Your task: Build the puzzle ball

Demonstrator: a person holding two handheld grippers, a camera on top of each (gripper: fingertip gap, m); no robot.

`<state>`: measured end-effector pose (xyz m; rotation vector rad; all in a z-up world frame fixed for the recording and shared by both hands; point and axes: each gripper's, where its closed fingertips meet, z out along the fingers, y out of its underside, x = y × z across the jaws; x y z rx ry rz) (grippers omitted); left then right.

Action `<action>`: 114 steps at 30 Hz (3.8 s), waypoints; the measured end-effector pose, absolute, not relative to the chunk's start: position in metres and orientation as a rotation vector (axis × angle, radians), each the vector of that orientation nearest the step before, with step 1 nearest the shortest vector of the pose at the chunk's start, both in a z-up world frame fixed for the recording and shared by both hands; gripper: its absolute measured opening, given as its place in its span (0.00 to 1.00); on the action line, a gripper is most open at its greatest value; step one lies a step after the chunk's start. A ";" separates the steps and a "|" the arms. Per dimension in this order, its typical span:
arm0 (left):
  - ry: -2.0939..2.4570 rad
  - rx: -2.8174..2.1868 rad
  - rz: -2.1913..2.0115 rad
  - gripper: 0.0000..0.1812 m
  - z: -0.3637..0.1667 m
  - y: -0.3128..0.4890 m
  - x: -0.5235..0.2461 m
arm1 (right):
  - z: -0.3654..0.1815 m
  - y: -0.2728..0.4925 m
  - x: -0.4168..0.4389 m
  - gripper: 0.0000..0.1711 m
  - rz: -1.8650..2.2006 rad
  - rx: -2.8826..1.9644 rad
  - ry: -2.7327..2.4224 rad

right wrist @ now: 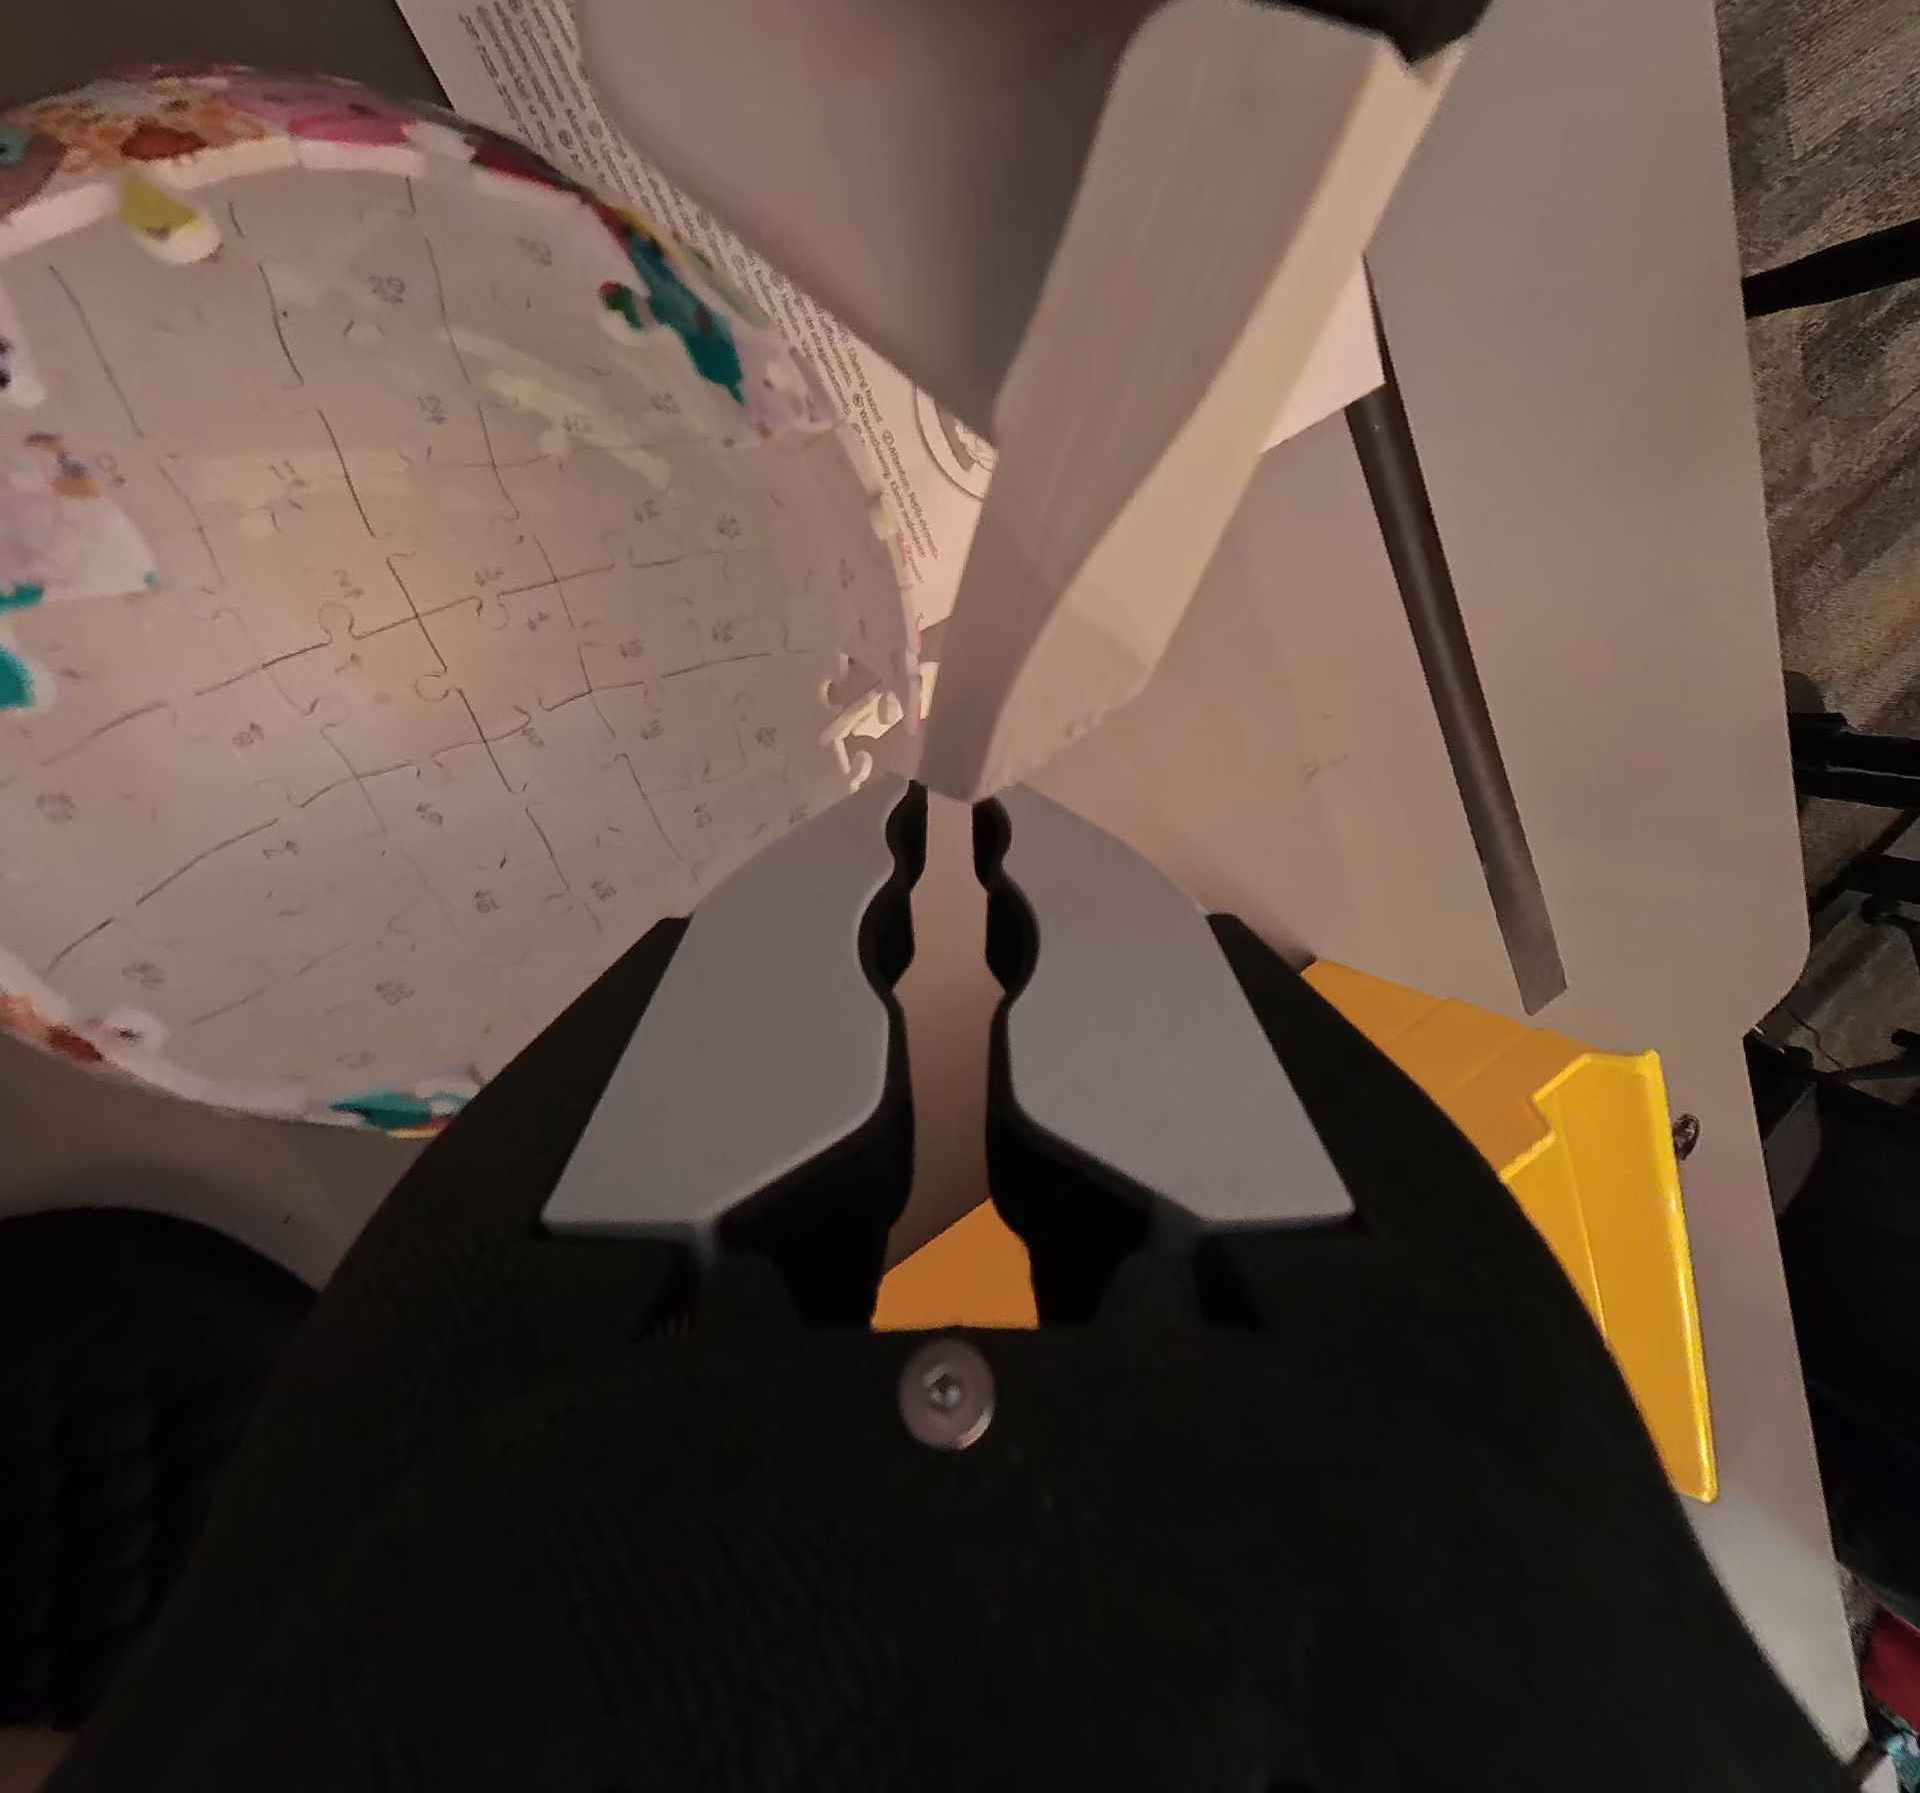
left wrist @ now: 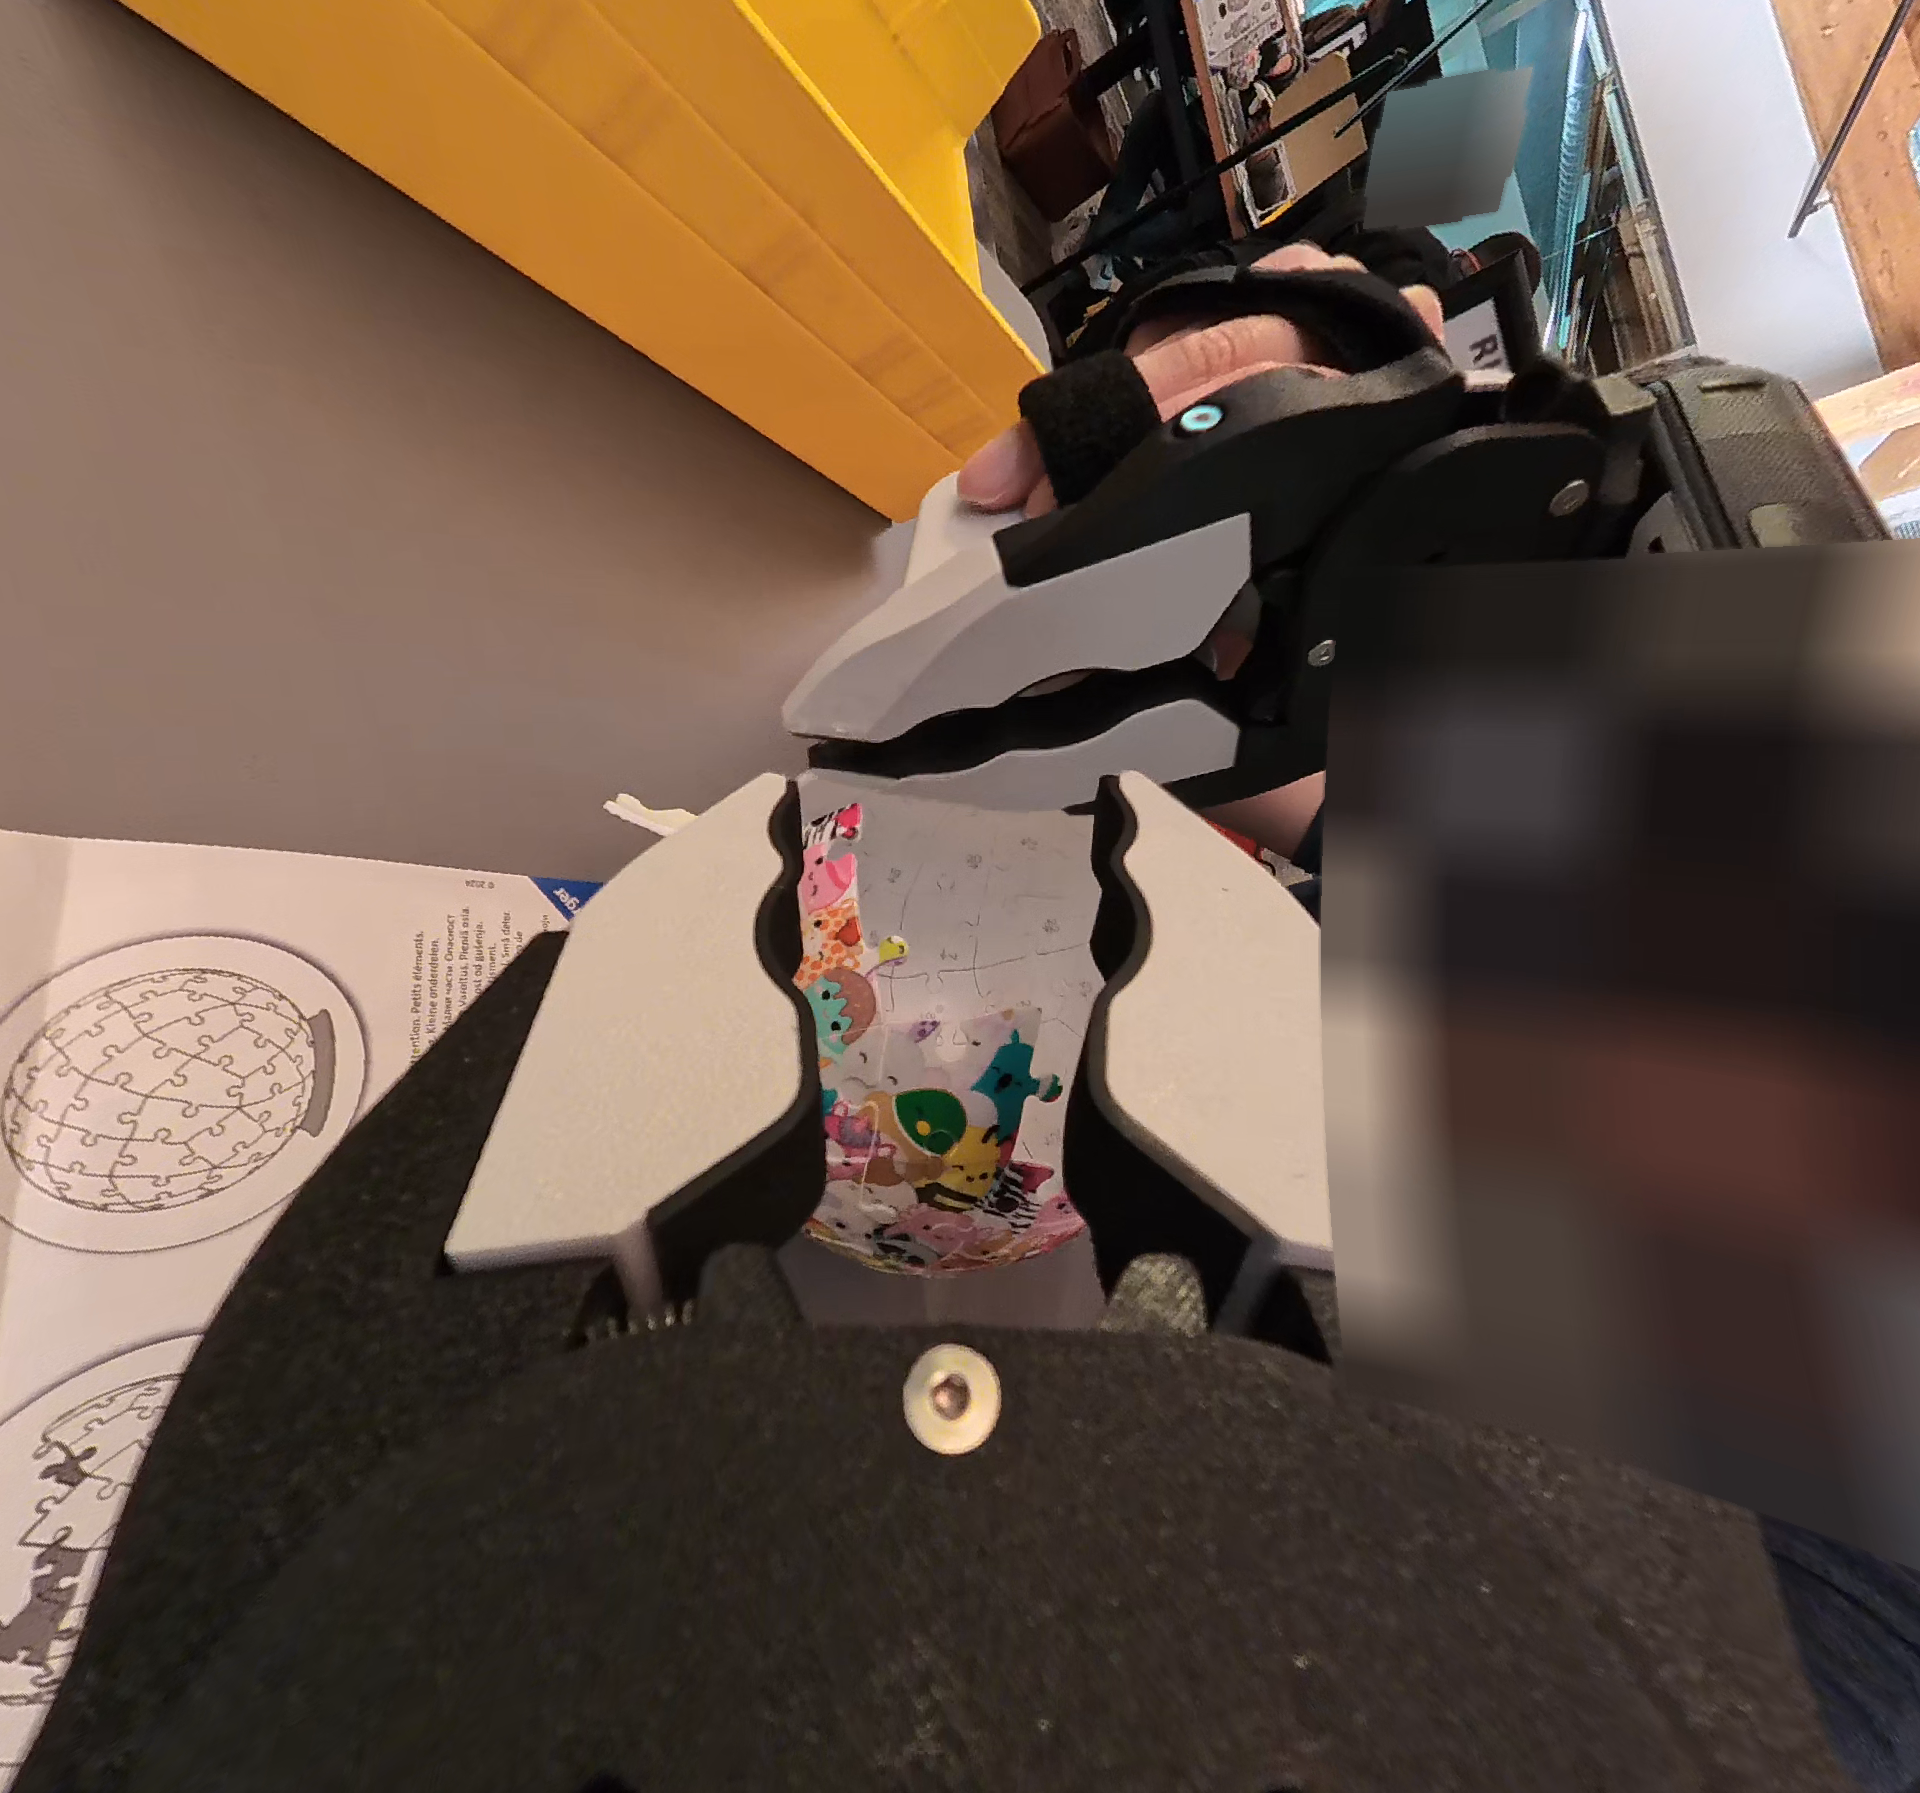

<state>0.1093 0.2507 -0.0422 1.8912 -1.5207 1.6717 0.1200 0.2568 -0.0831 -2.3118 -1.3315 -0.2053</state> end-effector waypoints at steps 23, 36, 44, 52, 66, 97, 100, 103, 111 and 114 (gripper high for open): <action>-2.048 1.956 2.047 0.26 0.074 0.230 0.103 | 0.097 0.243 0.186 0.02 0.149 -1.623 -0.465; -2.945 1.727 2.383 0.21 0.169 0.051 0.021 | 0.107 -0.005 0.136 0.00 0.337 -1.216 -0.305; -3.030 1.718 2.047 0.28 0.082 -0.071 0.025 | 0.101 -0.072 0.013 0.04 0.613 -1.117 -0.706; -2.913 1.718 2.133 0.16 0.075 -0.108 0.011 | 0.101 -0.092 -0.021 0.01 0.675 -1.138 -0.797; -2.788 1.661 2.351 0.21 0.099 -0.110 -0.006 | 0.098 -0.092 -0.006 0.01 0.663 -1.164 -0.750; -2.345 2.647 2.183 0.00 0.006 0.085 -0.057 | 0.079 0.145 0.122 0.00 0.767 -1.538 -0.467; -2.377 2.676 2.128 0.00 0.012 0.107 -0.050 | 0.066 0.208 0.128 0.07 0.966 -1.675 -0.372; -2.351 2.721 2.065 0.01 0.013 0.131 -0.042 | 0.029 0.259 0.118 0.16 1.092 -1.878 -0.344; -2.012 2.994 1.907 0.31 -0.039 0.158 -0.025 | -0.022 0.321 0.147 0.17 0.871 -1.909 -0.318; -2.110 3.182 1.643 0.41 -0.057 0.162 -0.014 | -0.028 0.331 0.162 0.16 0.722 -1.848 -0.287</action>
